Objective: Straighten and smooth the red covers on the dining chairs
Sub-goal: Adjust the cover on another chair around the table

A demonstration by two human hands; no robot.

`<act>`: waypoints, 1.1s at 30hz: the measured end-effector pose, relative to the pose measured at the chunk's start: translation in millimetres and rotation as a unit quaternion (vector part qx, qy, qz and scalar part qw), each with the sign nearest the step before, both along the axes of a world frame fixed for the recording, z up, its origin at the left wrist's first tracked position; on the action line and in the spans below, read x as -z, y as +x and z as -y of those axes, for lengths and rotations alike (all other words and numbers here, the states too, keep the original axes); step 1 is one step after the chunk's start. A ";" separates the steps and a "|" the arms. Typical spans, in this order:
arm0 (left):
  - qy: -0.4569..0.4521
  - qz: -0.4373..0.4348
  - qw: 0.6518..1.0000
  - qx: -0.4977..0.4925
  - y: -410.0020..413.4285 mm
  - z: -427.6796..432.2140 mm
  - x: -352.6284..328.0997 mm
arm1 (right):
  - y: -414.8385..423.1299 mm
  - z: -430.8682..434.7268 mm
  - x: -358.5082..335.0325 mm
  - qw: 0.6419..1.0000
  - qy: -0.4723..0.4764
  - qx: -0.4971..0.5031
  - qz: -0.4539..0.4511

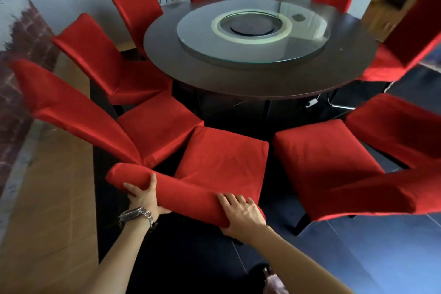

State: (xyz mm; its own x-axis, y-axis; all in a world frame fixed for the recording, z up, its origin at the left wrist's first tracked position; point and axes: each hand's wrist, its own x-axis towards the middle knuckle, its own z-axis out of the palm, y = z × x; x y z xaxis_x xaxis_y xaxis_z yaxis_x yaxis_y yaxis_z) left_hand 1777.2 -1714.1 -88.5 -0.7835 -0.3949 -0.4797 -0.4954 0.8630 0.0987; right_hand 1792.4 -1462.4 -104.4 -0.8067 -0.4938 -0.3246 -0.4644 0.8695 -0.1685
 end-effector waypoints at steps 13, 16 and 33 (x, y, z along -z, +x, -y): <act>0.026 -0.066 0.997 0.037 -1.5 -14.8 3.7 | -13.2 -30.6 1.7 1.000 0.007 -0.028 -0.009; 0.038 -0.057 0.997 0.034 -4.4 -23.6 1.2 | -13.6 -37.9 0.9 1.000 -0.005 -0.011 -0.010; 0.059 -0.056 0.997 -0.002 -14.1 -93.8 -1.0 | -47.0 -107.4 2.7 0.999 0.000 -0.022 -0.027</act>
State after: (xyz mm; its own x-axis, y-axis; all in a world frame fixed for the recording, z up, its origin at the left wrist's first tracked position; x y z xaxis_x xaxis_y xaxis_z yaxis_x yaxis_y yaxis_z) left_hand 1763.1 -1620.3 -87.6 -0.8329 -0.3446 -0.4330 -0.4795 0.8400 0.2540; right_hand 1745.4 -1355.0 -107.1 -0.8000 -0.5297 -0.2819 -0.5111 0.8476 -0.1424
